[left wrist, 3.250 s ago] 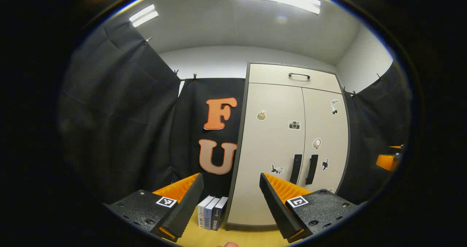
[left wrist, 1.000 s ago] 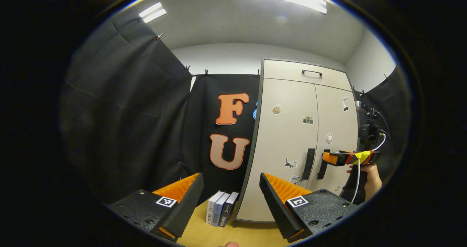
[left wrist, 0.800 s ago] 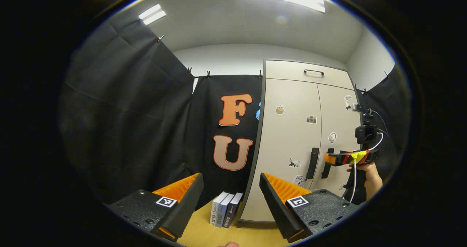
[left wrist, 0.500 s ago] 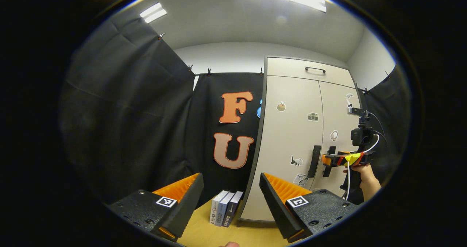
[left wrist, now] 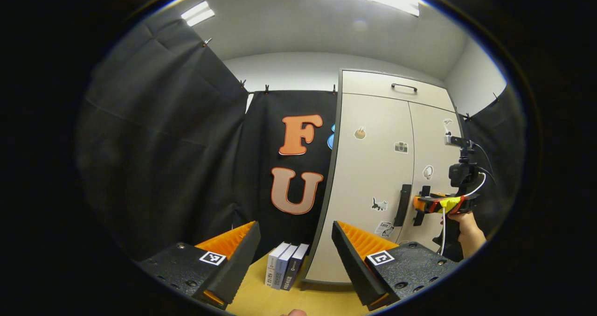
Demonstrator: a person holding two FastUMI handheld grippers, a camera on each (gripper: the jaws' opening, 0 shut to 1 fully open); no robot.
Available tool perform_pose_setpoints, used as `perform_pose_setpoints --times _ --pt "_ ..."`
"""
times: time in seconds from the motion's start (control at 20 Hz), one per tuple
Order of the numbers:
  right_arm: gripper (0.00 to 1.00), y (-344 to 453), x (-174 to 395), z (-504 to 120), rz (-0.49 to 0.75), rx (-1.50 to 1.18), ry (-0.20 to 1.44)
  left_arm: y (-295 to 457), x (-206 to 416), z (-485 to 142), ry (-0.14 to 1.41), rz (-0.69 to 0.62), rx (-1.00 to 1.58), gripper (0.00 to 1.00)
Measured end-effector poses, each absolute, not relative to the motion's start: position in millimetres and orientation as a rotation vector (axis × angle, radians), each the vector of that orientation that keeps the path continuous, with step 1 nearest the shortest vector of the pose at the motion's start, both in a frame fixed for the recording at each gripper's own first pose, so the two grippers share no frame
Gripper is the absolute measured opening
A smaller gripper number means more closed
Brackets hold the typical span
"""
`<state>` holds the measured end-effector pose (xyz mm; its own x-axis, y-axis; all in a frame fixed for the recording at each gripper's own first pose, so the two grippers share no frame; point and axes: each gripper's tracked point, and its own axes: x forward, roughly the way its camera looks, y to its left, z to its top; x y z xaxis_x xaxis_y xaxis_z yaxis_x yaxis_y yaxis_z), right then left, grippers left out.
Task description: Open the right door of the double-door shoe cabinet with the right hand, and open the left door with the left hand.
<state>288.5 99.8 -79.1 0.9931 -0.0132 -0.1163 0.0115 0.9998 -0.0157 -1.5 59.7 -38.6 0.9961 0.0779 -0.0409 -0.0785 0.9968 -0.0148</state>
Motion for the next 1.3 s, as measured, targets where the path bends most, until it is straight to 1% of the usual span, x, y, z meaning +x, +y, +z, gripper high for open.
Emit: perform_pose_setpoints --times 0.05,0.15,0.2,0.25,0.3,0.35,0.4,0.65,0.95,1.3 --pt "0.69 105.4 287.3 -80.3 0.0 -0.006 0.124 60.4 -2.5 -38.0 0.037 0.079 -0.016 0.94" --pt "0.44 107.2 289.1 -79.9 0.003 0.021 0.126 62.6 -2.5 -38.2 0.036 0.079 -0.016 0.94" --pt "0.37 108.2 287.1 -82.2 0.019 0.032 0.14 62.8 -3.7 -38.2 0.035 0.078 -0.016 0.94" --pt "0.35 108.8 286.1 -81.9 0.04 0.028 0.138 63.8 -4.8 -38.4 0.033 0.076 -0.014 0.91" --pt "0.31 109.1 287.0 -84.3 0.048 0.04 0.14 65.6 -5.6 -38.3 0.03 0.077 -0.009 0.94" --pt "0.22 109.3 288.3 -84.0 0.053 0.044 0.134 66.7 -5.4 -40.0 0.032 0.082 -0.005 0.92" --pt "0.22 108.6 285.6 -84.3 0.059 0.035 0.141 66.4 -6.3 -40.4 0.034 0.084 -0.003 0.95" --pt "0.22 108.1 272.0 -82.3 0.095 0.057 0.157 61.2 -11.1 -41.1 0.04 0.07 -0.004 0.95" --pt "0.23 91.8 213.4 -74.5 0.213 0.112 0.189 50.7 -14.3 -41.7 0.045 0.044 0.003 0.95" --pt "0.23 62.4 167.1 -65.7 0.231 0.051 0.173 21.8 -18.1 -43.2 0.049 0.006 -0.014 0.95"
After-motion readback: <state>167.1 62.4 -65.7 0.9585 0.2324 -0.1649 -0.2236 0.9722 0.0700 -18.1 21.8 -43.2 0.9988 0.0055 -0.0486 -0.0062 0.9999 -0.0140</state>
